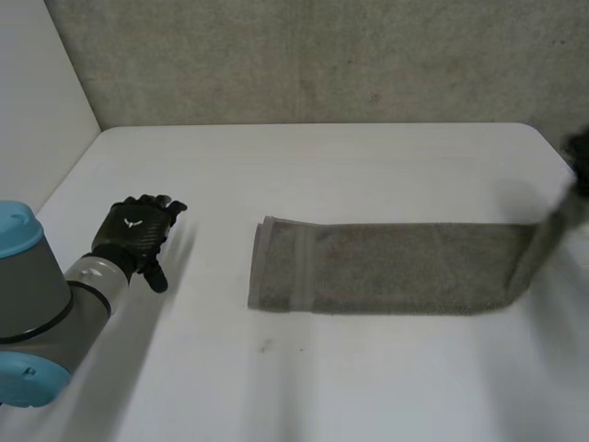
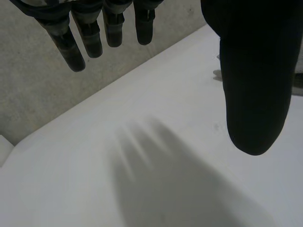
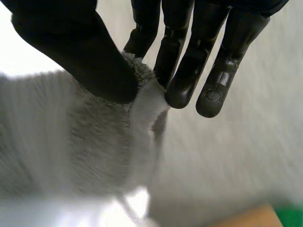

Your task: Fold the towel.

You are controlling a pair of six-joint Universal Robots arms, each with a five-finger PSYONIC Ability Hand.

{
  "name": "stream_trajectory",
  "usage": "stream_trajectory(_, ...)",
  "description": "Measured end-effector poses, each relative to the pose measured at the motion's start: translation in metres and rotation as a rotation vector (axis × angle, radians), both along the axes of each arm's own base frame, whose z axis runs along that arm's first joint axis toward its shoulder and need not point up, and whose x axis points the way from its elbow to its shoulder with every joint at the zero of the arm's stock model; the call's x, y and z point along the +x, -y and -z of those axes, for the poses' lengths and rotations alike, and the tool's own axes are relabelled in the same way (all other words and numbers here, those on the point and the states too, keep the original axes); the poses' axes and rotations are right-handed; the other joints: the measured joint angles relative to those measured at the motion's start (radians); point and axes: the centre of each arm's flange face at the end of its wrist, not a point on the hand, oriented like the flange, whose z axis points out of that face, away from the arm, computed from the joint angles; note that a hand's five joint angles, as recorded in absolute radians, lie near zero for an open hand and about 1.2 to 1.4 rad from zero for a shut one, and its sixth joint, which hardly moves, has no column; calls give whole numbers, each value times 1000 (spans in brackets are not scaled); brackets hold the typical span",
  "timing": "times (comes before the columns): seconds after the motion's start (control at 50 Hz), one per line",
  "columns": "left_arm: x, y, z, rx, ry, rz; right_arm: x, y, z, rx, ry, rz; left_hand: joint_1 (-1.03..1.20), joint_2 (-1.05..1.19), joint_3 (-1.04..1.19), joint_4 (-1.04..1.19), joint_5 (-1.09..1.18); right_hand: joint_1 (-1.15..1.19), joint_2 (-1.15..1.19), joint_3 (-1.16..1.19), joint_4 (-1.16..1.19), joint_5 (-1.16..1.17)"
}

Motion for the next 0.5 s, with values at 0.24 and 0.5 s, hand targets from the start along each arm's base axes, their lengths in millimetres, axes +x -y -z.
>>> stream_trajectory(0.24, 0, 0, -4, -13, -5, 0, 221, -119, 10, 44, 151, -620, 0, 0, 0, 0, 0, 0, 0, 3, 2, 0)
stream_trajectory(0.5, -3, -3, -4, -11, -4, 10, 264, -191, 91, 267, 56, -764, 0, 0, 0, 0, 0, -1096, -934, -954, -947, -892)
